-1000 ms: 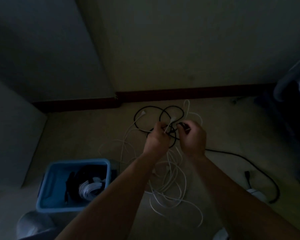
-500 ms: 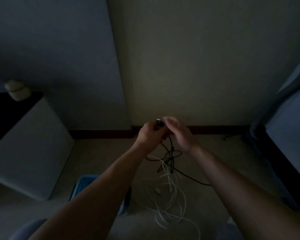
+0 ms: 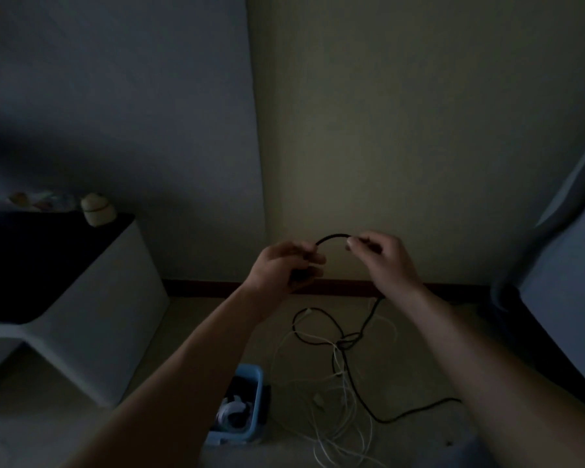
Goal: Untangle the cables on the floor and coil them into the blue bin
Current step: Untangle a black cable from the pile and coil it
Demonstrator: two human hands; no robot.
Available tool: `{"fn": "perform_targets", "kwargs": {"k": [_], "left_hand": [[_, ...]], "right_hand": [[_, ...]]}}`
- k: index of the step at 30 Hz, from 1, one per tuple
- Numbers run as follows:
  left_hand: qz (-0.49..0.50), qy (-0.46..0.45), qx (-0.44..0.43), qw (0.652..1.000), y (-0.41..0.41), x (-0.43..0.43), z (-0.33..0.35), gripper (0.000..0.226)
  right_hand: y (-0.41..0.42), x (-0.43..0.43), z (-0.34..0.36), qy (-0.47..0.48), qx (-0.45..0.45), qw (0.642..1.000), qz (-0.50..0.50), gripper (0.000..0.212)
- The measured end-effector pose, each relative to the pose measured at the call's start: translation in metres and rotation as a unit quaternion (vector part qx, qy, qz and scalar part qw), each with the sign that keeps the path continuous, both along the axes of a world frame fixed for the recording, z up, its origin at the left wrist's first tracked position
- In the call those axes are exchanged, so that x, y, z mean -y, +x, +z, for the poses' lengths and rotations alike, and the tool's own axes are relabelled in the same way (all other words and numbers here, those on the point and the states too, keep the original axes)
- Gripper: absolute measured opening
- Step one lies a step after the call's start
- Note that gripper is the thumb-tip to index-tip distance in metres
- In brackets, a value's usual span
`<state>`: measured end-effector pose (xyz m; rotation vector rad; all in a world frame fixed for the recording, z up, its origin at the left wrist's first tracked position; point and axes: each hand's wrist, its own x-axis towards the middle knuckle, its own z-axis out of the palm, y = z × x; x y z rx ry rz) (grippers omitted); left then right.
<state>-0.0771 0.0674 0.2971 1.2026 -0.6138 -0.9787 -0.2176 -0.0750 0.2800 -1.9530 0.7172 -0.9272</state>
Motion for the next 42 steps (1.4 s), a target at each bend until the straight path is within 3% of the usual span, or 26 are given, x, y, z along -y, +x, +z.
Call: {"fn": "perform_targets", "kwargs": {"k": [5, 7, 11, 14, 16, 22, 26, 32, 35, 39, 42], "left_hand": [[0.002, 0.063, 0.059, 0.996, 0.002, -0.007, -0.019, 0.019], [-0.022, 0.094, 0.032, 0.995, 0.004, -0.011, -0.022, 0.014], [-0.083, 0.144, -0.092, 0.982, 0.01, -0.017, -0.023, 0.043], [-0.126, 0.106, -0.155, 0.974, 0.013, -0.017, -0.018, 0.041], [-0.13, 0.072, -0.185, 0.972, 0.016, -0.017, -0.015, 0.038], [-0.085, -0.036, -0.275, 0.957, 0.03, -0.017, -0.017, 0.034], [0.001, -0.099, -0.319, 0.943, 0.046, -0.019, -0.018, 0.036], [0.098, -0.116, -0.29, 0.945, 0.058, -0.029, -0.013, 0.031], [0.148, -0.115, -0.302, 0.935, 0.065, -0.033, -0.011, 0.031], [0.189, -0.127, -0.32, 0.92, 0.066, -0.032, -0.013, 0.036], [0.196, -0.127, -0.27, 0.934, 0.064, -0.029, -0.017, 0.036]], "right_hand": [[0.016, -0.02, -0.012, 0.025, -0.006, 0.996, 0.081, 0.017], [0.023, -0.023, -0.022, 0.02, -0.022, 0.995, 0.1, 0.015], [0.04, -0.018, -0.036, 0.0, -0.055, 0.994, 0.092, 0.025], [0.043, -0.008, -0.042, 0.051, -0.094, 0.987, 0.118, 0.063], [0.043, -0.002, -0.047, 0.083, -0.129, 0.976, 0.155, 0.069], [0.046, 0.0, -0.061, 0.281, -0.112, 0.918, 0.258, 0.048], [0.041, -0.008, -0.066, 0.359, -0.12, 0.888, 0.263, 0.033], [0.03, -0.012, -0.073, 0.289, -0.188, 0.91, 0.231, 0.008], [0.023, -0.013, -0.072, 0.265, -0.219, 0.91, 0.231, 0.025], [0.025, -0.02, -0.07, 0.238, -0.182, 0.92, 0.252, 0.037], [0.028, -0.027, -0.067, 0.14, -0.188, 0.94, 0.249, 0.036]]}}
